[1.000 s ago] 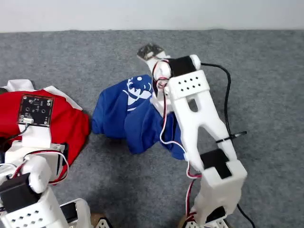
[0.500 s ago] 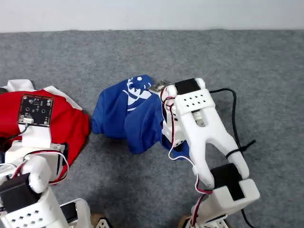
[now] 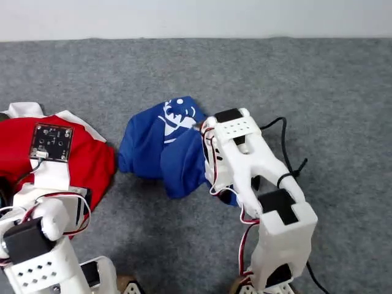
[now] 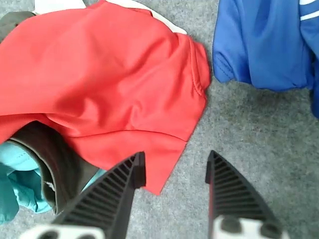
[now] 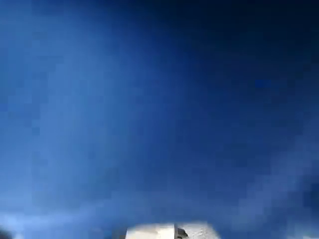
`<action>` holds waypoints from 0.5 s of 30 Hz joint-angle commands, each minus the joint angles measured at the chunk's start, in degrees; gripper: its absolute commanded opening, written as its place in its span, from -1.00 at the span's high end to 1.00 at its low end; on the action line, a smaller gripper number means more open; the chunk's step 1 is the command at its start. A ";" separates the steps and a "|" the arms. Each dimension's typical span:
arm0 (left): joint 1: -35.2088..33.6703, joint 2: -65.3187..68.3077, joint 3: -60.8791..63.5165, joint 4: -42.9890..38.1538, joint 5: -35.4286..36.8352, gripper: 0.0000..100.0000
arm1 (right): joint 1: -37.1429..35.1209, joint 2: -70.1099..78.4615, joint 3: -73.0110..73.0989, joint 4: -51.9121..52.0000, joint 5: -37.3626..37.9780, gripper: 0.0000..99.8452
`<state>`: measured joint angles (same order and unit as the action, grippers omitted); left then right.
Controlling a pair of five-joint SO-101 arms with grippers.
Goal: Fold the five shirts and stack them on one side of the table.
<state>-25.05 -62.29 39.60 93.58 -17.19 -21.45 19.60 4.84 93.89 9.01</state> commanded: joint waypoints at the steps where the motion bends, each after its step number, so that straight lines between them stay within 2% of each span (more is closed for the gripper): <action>1: 0.26 0.18 -0.13 -1.41 0.44 0.61 | -0.22 0.40 -0.18 -0.22 -0.09 0.56; 5: 0.26 0.18 -0.13 -1.41 0.44 0.61 | 0.66 0.40 -0.18 0.04 2.02 0.82; 8: 0.26 0.18 -0.13 -1.41 0.44 0.61 | 3.30 -0.57 -0.88 0.31 2.90 0.91; 15: 0.44 0.53 -0.40 -2.55 0.53 0.61 | 9.36 -9.19 -6.77 7.96 12.13 0.98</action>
<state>-25.05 -62.29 39.60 93.49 -17.19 -13.71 16.70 2.90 97.67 17.27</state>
